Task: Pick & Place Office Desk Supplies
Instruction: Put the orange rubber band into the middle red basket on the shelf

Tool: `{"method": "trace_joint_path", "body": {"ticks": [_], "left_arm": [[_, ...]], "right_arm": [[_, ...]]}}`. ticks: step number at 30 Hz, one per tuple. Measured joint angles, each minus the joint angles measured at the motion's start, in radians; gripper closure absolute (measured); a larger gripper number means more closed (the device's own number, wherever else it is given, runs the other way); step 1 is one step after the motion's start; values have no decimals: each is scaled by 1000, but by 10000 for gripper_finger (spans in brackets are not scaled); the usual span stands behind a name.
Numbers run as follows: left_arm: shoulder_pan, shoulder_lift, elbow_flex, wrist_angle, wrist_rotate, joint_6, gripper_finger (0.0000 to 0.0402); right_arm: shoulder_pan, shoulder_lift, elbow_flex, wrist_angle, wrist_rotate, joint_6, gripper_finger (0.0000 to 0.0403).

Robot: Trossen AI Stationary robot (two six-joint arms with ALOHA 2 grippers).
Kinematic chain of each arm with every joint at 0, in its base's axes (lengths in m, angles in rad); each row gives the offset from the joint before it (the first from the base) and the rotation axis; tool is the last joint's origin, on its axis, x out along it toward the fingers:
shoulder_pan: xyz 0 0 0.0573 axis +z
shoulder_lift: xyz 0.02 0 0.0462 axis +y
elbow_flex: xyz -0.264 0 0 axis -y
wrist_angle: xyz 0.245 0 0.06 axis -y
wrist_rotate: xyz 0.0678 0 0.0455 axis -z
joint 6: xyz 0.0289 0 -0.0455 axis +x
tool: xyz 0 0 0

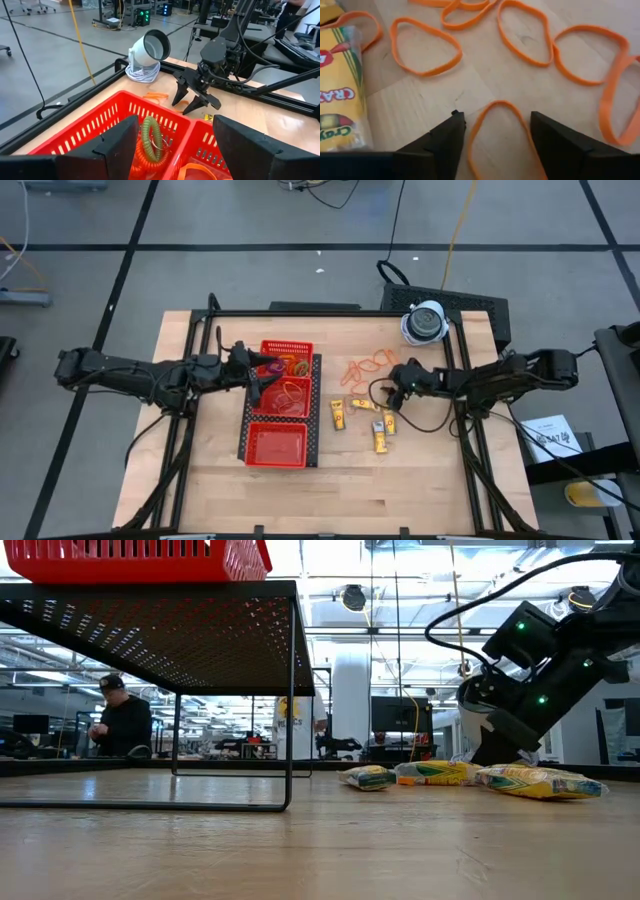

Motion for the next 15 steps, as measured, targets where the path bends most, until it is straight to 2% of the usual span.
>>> {"method": "trace_joint_path", "body": {"ticks": [15], "left_arm": [[0,0,0,-2,0,-9,133]], "right_arm": [[1,3,-3,-59,-13,-80,342]]}}
